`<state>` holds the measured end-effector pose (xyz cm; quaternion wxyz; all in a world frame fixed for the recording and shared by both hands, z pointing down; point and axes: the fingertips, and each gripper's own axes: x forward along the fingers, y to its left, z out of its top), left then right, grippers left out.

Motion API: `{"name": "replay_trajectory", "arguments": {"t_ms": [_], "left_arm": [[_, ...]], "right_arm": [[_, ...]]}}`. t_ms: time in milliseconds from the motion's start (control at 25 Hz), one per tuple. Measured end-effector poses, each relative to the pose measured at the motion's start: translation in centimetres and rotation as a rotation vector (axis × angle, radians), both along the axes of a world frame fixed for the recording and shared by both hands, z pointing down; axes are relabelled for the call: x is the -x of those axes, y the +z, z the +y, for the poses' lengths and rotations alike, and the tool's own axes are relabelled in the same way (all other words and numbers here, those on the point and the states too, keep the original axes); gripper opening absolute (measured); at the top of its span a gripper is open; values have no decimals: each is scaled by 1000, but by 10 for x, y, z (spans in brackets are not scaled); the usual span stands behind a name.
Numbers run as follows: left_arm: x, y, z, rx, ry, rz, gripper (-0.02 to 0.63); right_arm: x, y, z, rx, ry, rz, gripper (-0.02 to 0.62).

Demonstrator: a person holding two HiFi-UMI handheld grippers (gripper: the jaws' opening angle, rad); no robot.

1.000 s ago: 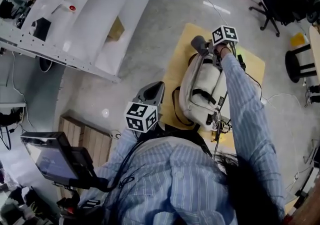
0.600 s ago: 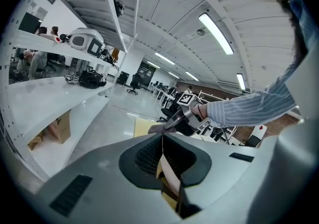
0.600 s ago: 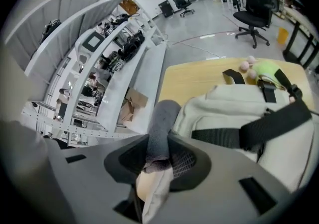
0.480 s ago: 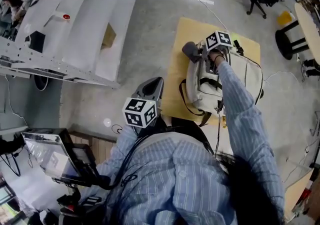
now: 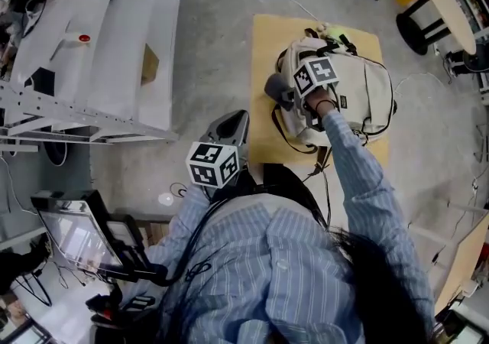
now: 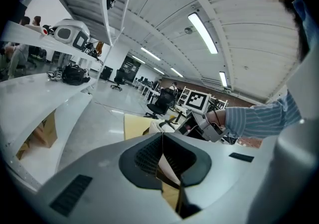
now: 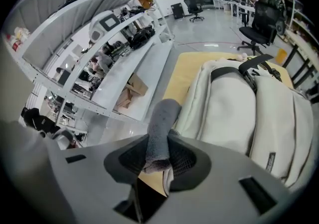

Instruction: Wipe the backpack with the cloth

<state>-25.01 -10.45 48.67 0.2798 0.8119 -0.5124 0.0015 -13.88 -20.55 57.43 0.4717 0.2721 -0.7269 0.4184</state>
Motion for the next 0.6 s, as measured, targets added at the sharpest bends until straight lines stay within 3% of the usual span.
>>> {"name": "replay_trajectory", "arguments": {"t_ms": [160, 480, 600], "left_arm": [[-7, 5, 6, -3, 38, 0, 8], [-12, 13, 15, 0, 68, 2, 8], [-15, 16, 19, 4, 80, 4, 8]], "right_arm": [[-7, -1, 39, -33, -16, 7, 110], [-19, 16, 110, 18, 58, -72, 110], [-21, 23, 126, -8, 91, -137, 110]]}}
